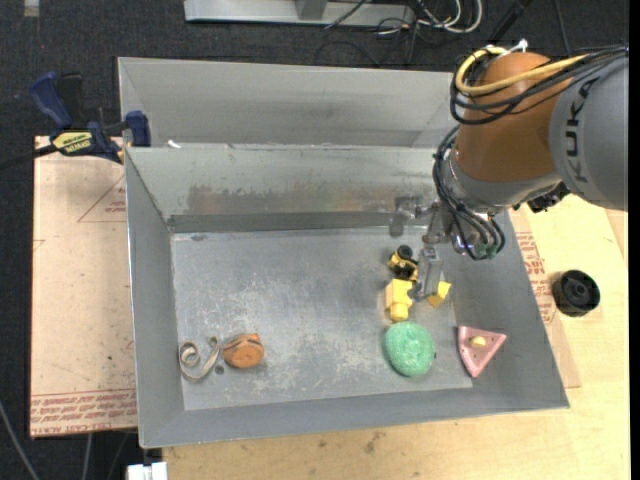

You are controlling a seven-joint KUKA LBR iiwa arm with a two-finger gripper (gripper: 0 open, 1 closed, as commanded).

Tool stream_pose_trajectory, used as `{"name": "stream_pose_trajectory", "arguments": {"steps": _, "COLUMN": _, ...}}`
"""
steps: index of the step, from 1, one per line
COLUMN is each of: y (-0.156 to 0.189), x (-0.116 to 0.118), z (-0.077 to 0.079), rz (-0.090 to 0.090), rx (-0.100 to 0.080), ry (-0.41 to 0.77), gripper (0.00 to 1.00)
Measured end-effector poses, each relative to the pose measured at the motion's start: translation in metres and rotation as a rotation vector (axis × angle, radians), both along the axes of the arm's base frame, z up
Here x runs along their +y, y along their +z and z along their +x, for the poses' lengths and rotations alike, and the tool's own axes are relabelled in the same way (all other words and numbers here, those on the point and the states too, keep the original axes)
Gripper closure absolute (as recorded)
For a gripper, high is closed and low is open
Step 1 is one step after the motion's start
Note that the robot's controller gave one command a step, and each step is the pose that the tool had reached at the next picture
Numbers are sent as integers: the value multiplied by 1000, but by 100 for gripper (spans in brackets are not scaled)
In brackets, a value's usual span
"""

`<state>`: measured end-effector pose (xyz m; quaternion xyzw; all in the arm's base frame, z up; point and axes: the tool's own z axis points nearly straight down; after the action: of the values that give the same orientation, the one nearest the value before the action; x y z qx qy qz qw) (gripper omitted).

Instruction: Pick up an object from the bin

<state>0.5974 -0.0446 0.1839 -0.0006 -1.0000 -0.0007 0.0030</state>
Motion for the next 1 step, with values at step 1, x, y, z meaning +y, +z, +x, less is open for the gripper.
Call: {"name": "stream_pose_trajectory", "arguments": {"steps": 1, "y": 5, "x": 0, "z": 2, "rz": -1, "rx": -8, "ry": 1, "gripper": 0}}
